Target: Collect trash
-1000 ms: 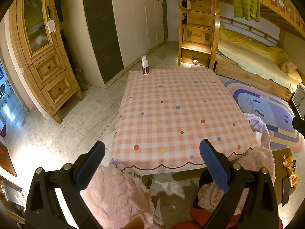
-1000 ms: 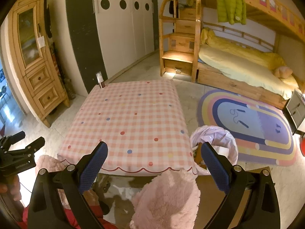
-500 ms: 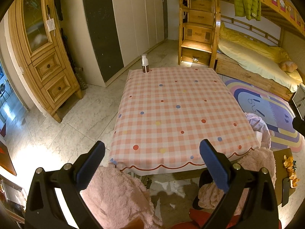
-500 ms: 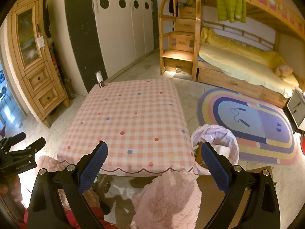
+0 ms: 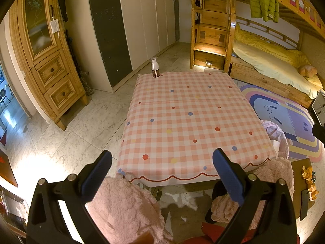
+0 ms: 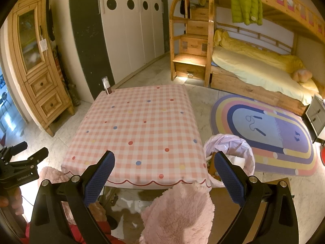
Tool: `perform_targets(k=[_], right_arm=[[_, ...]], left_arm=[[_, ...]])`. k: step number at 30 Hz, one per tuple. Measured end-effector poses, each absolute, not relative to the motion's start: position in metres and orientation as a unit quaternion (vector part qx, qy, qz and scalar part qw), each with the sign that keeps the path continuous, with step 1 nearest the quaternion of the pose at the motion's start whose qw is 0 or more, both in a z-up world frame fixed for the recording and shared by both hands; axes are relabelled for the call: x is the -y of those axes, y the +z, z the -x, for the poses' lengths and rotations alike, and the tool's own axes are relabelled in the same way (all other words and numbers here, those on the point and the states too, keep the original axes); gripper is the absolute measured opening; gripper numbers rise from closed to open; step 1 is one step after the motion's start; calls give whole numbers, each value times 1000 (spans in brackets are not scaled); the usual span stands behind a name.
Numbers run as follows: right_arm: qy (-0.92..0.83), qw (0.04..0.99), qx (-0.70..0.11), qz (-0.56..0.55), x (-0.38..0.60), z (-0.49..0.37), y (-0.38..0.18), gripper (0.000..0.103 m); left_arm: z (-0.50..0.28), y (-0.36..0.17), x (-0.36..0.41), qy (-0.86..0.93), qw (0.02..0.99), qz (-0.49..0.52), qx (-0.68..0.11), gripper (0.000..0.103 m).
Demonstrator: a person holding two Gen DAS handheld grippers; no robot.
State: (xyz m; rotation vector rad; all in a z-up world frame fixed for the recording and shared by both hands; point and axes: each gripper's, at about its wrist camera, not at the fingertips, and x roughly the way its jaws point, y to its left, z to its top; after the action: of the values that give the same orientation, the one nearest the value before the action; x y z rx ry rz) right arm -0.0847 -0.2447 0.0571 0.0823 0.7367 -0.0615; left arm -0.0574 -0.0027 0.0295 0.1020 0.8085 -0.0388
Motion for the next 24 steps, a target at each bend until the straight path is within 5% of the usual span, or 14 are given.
perform_targets(k=[24], right_arm=[[-29, 931, -361, -41, 241, 81, 57, 97]], left_arm=[[56, 26, 0, -19, 917, -50, -396, 96]])
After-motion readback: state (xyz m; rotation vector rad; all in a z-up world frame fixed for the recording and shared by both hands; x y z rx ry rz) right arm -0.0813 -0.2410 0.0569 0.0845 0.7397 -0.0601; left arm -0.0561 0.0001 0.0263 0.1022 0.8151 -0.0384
